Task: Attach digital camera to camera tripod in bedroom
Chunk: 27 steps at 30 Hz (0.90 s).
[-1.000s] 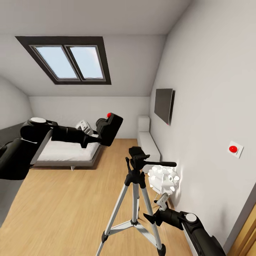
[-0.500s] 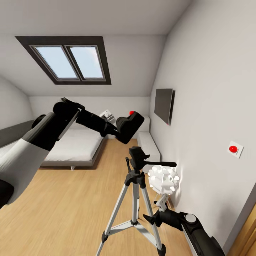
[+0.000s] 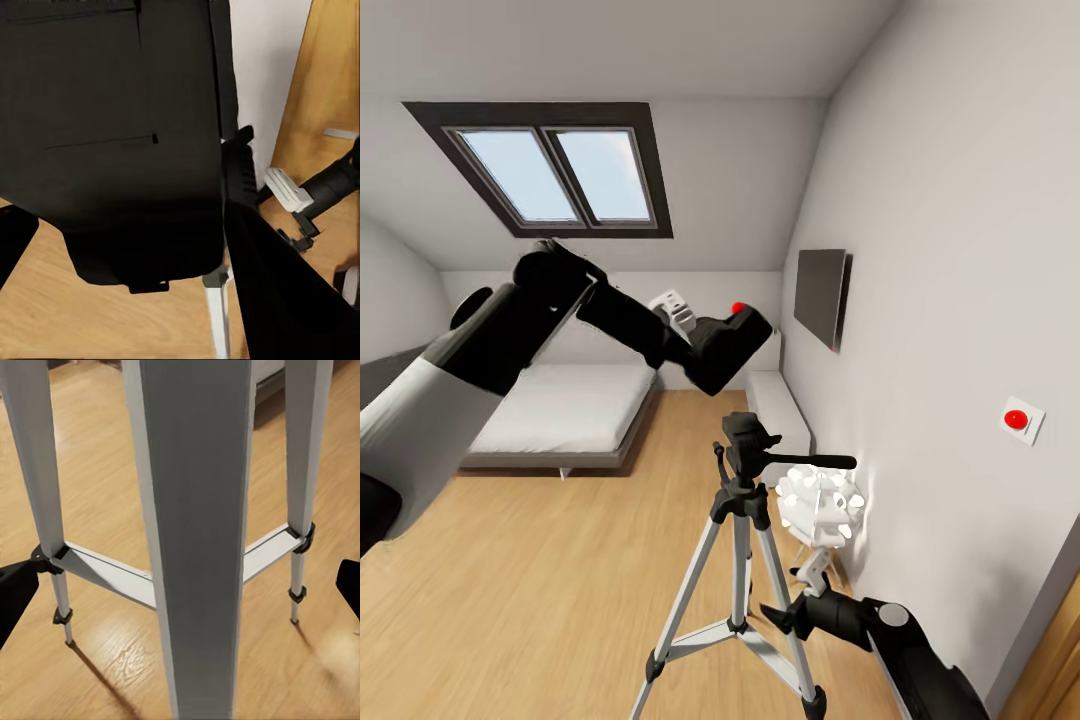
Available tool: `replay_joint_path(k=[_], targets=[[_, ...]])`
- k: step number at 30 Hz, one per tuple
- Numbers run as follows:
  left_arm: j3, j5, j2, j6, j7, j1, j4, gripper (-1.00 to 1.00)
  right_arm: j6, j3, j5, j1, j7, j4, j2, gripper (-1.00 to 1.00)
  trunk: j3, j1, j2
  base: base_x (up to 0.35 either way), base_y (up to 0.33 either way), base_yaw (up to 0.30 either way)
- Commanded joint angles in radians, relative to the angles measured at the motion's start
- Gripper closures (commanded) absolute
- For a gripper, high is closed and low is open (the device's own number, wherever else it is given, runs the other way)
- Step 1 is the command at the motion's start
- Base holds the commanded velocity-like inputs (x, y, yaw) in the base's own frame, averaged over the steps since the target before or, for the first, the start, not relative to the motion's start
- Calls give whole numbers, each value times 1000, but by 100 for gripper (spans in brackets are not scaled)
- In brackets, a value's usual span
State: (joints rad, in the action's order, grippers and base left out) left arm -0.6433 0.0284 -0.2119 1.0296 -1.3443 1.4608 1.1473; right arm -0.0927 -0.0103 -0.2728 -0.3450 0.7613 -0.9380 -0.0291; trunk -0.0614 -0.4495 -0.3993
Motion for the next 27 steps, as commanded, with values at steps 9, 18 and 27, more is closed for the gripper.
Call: replay_joint_path(k=[9, 18, 27], targets=[[-164, 12, -3, 11, -97, 121, -39, 100, -5, 0, -37, 0, 3, -1, 4, -100, 1, 0, -1, 0, 0, 0], [-231, -46, -7, 14, -116, 159, -59, 100, -4, 1, -54, 0, 2, -1, 4, -100, 1, 0, -1, 0, 0, 0], [-305, -80, -5, 18, -120, 169, -86, 100, -6, 2, -58, 0, 2, -1, 4, 100, 1, 0, -1, 0, 0, 0]])
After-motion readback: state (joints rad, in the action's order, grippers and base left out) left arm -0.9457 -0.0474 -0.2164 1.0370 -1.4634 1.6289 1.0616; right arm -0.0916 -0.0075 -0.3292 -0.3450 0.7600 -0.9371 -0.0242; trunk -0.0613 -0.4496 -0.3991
